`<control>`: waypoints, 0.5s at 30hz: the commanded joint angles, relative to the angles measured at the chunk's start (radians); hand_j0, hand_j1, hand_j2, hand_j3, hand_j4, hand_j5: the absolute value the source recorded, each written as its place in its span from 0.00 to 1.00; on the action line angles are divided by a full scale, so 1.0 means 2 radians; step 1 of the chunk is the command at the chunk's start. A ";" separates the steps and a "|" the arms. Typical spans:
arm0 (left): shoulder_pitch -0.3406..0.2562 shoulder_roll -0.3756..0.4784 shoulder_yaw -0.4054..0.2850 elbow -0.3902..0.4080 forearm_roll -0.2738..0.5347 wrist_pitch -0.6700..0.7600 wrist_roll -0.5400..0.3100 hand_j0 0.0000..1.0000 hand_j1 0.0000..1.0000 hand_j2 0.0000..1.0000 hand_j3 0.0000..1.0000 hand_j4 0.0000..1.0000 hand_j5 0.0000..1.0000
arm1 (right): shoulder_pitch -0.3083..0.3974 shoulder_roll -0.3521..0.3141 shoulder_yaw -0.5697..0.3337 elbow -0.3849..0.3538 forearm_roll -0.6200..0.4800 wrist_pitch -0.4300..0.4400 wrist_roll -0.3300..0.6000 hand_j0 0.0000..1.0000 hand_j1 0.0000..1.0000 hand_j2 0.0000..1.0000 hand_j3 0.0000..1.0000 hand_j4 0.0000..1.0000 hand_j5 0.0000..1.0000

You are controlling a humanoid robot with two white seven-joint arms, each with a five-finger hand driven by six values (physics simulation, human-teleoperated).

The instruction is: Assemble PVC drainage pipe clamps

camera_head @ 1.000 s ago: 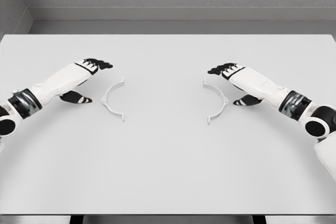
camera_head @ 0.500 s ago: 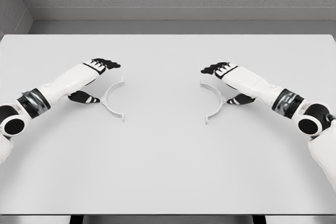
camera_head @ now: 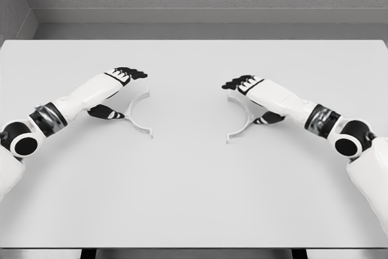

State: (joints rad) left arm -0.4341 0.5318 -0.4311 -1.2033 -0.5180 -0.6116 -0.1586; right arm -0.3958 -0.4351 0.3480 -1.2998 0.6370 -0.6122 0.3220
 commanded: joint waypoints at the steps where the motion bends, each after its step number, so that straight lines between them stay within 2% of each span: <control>1: 0.001 0.000 0.001 0.001 0.004 0.000 0.000 1.00 1.00 1.00 1.00 1.00 1.00 | -0.001 0.001 0.009 -0.001 -0.003 0.001 0.000 1.00 1.00 1.00 1.00 1.00 1.00; 3: -0.001 0.001 0.001 0.003 0.004 0.000 0.000 1.00 1.00 1.00 1.00 1.00 1.00 | -0.005 0.012 0.012 -0.001 -0.003 0.001 0.000 1.00 1.00 1.00 1.00 1.00 1.00; 15: -0.012 -0.004 -0.002 0.016 0.002 0.000 0.000 1.00 1.00 1.00 1.00 1.00 1.00 | -0.006 0.022 0.025 -0.022 0.001 0.001 0.001 1.00 1.00 1.00 1.00 1.00 1.00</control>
State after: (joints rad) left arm -0.4571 0.5272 -0.4350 -1.1759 -0.5203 -0.6116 -0.1586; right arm -0.4157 -0.3939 0.3974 -1.3375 0.6449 -0.6124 0.3248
